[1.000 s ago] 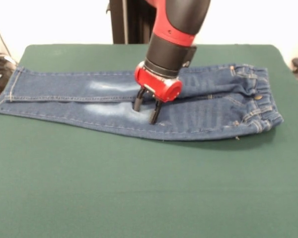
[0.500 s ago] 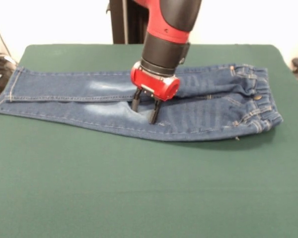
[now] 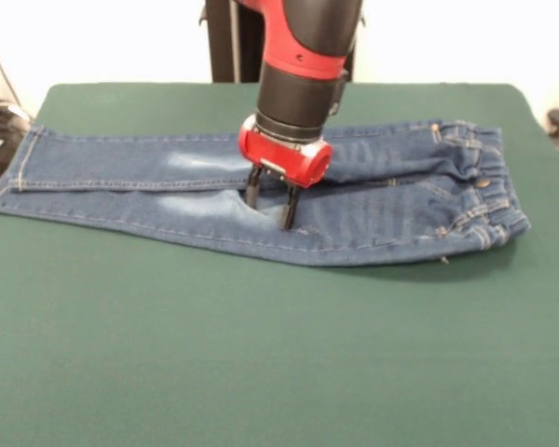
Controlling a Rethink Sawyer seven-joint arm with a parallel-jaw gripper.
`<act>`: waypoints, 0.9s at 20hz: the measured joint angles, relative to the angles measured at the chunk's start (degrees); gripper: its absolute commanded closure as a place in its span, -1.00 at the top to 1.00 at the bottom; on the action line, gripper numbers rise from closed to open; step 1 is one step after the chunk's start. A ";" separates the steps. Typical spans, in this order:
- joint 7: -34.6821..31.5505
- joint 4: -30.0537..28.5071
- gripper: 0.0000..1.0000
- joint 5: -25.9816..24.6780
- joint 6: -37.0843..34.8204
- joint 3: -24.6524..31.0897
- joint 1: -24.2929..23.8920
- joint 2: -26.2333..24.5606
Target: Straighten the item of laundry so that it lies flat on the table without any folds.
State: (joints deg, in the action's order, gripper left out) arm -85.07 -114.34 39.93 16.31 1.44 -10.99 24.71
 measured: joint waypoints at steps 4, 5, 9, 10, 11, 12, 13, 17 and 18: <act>-0.01 2.50 1.00 1.92 -9.43 -6.54 5.24 -0.40; -0.01 2.97 1.00 1.92 -11.45 -7.85 6.28 -0.46; -0.05 6.88 1.00 1.30 -26.94 -16.92 12.72 -0.62; -0.05 7.66 1.00 0.94 -29.11 -18.19 13.41 -0.64; -0.05 8.44 1.00 0.55 -31.03 -19.35 13.97 -0.64; -0.05 9.58 1.00 0.00 -33.43 -20.88 14.52 -0.67; -0.05 10.30 1.00 -0.33 -34.72 -21.77 14.73 -0.68; -0.05 13.70 1.00 -1.81 -35.17 -25.24 14.02 -0.67; -0.05 13.90 1.00 -1.94 -34.63 -25.30 13.68 -0.68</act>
State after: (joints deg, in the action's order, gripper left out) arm -85.12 -100.44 37.99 -18.32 -23.86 2.69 24.03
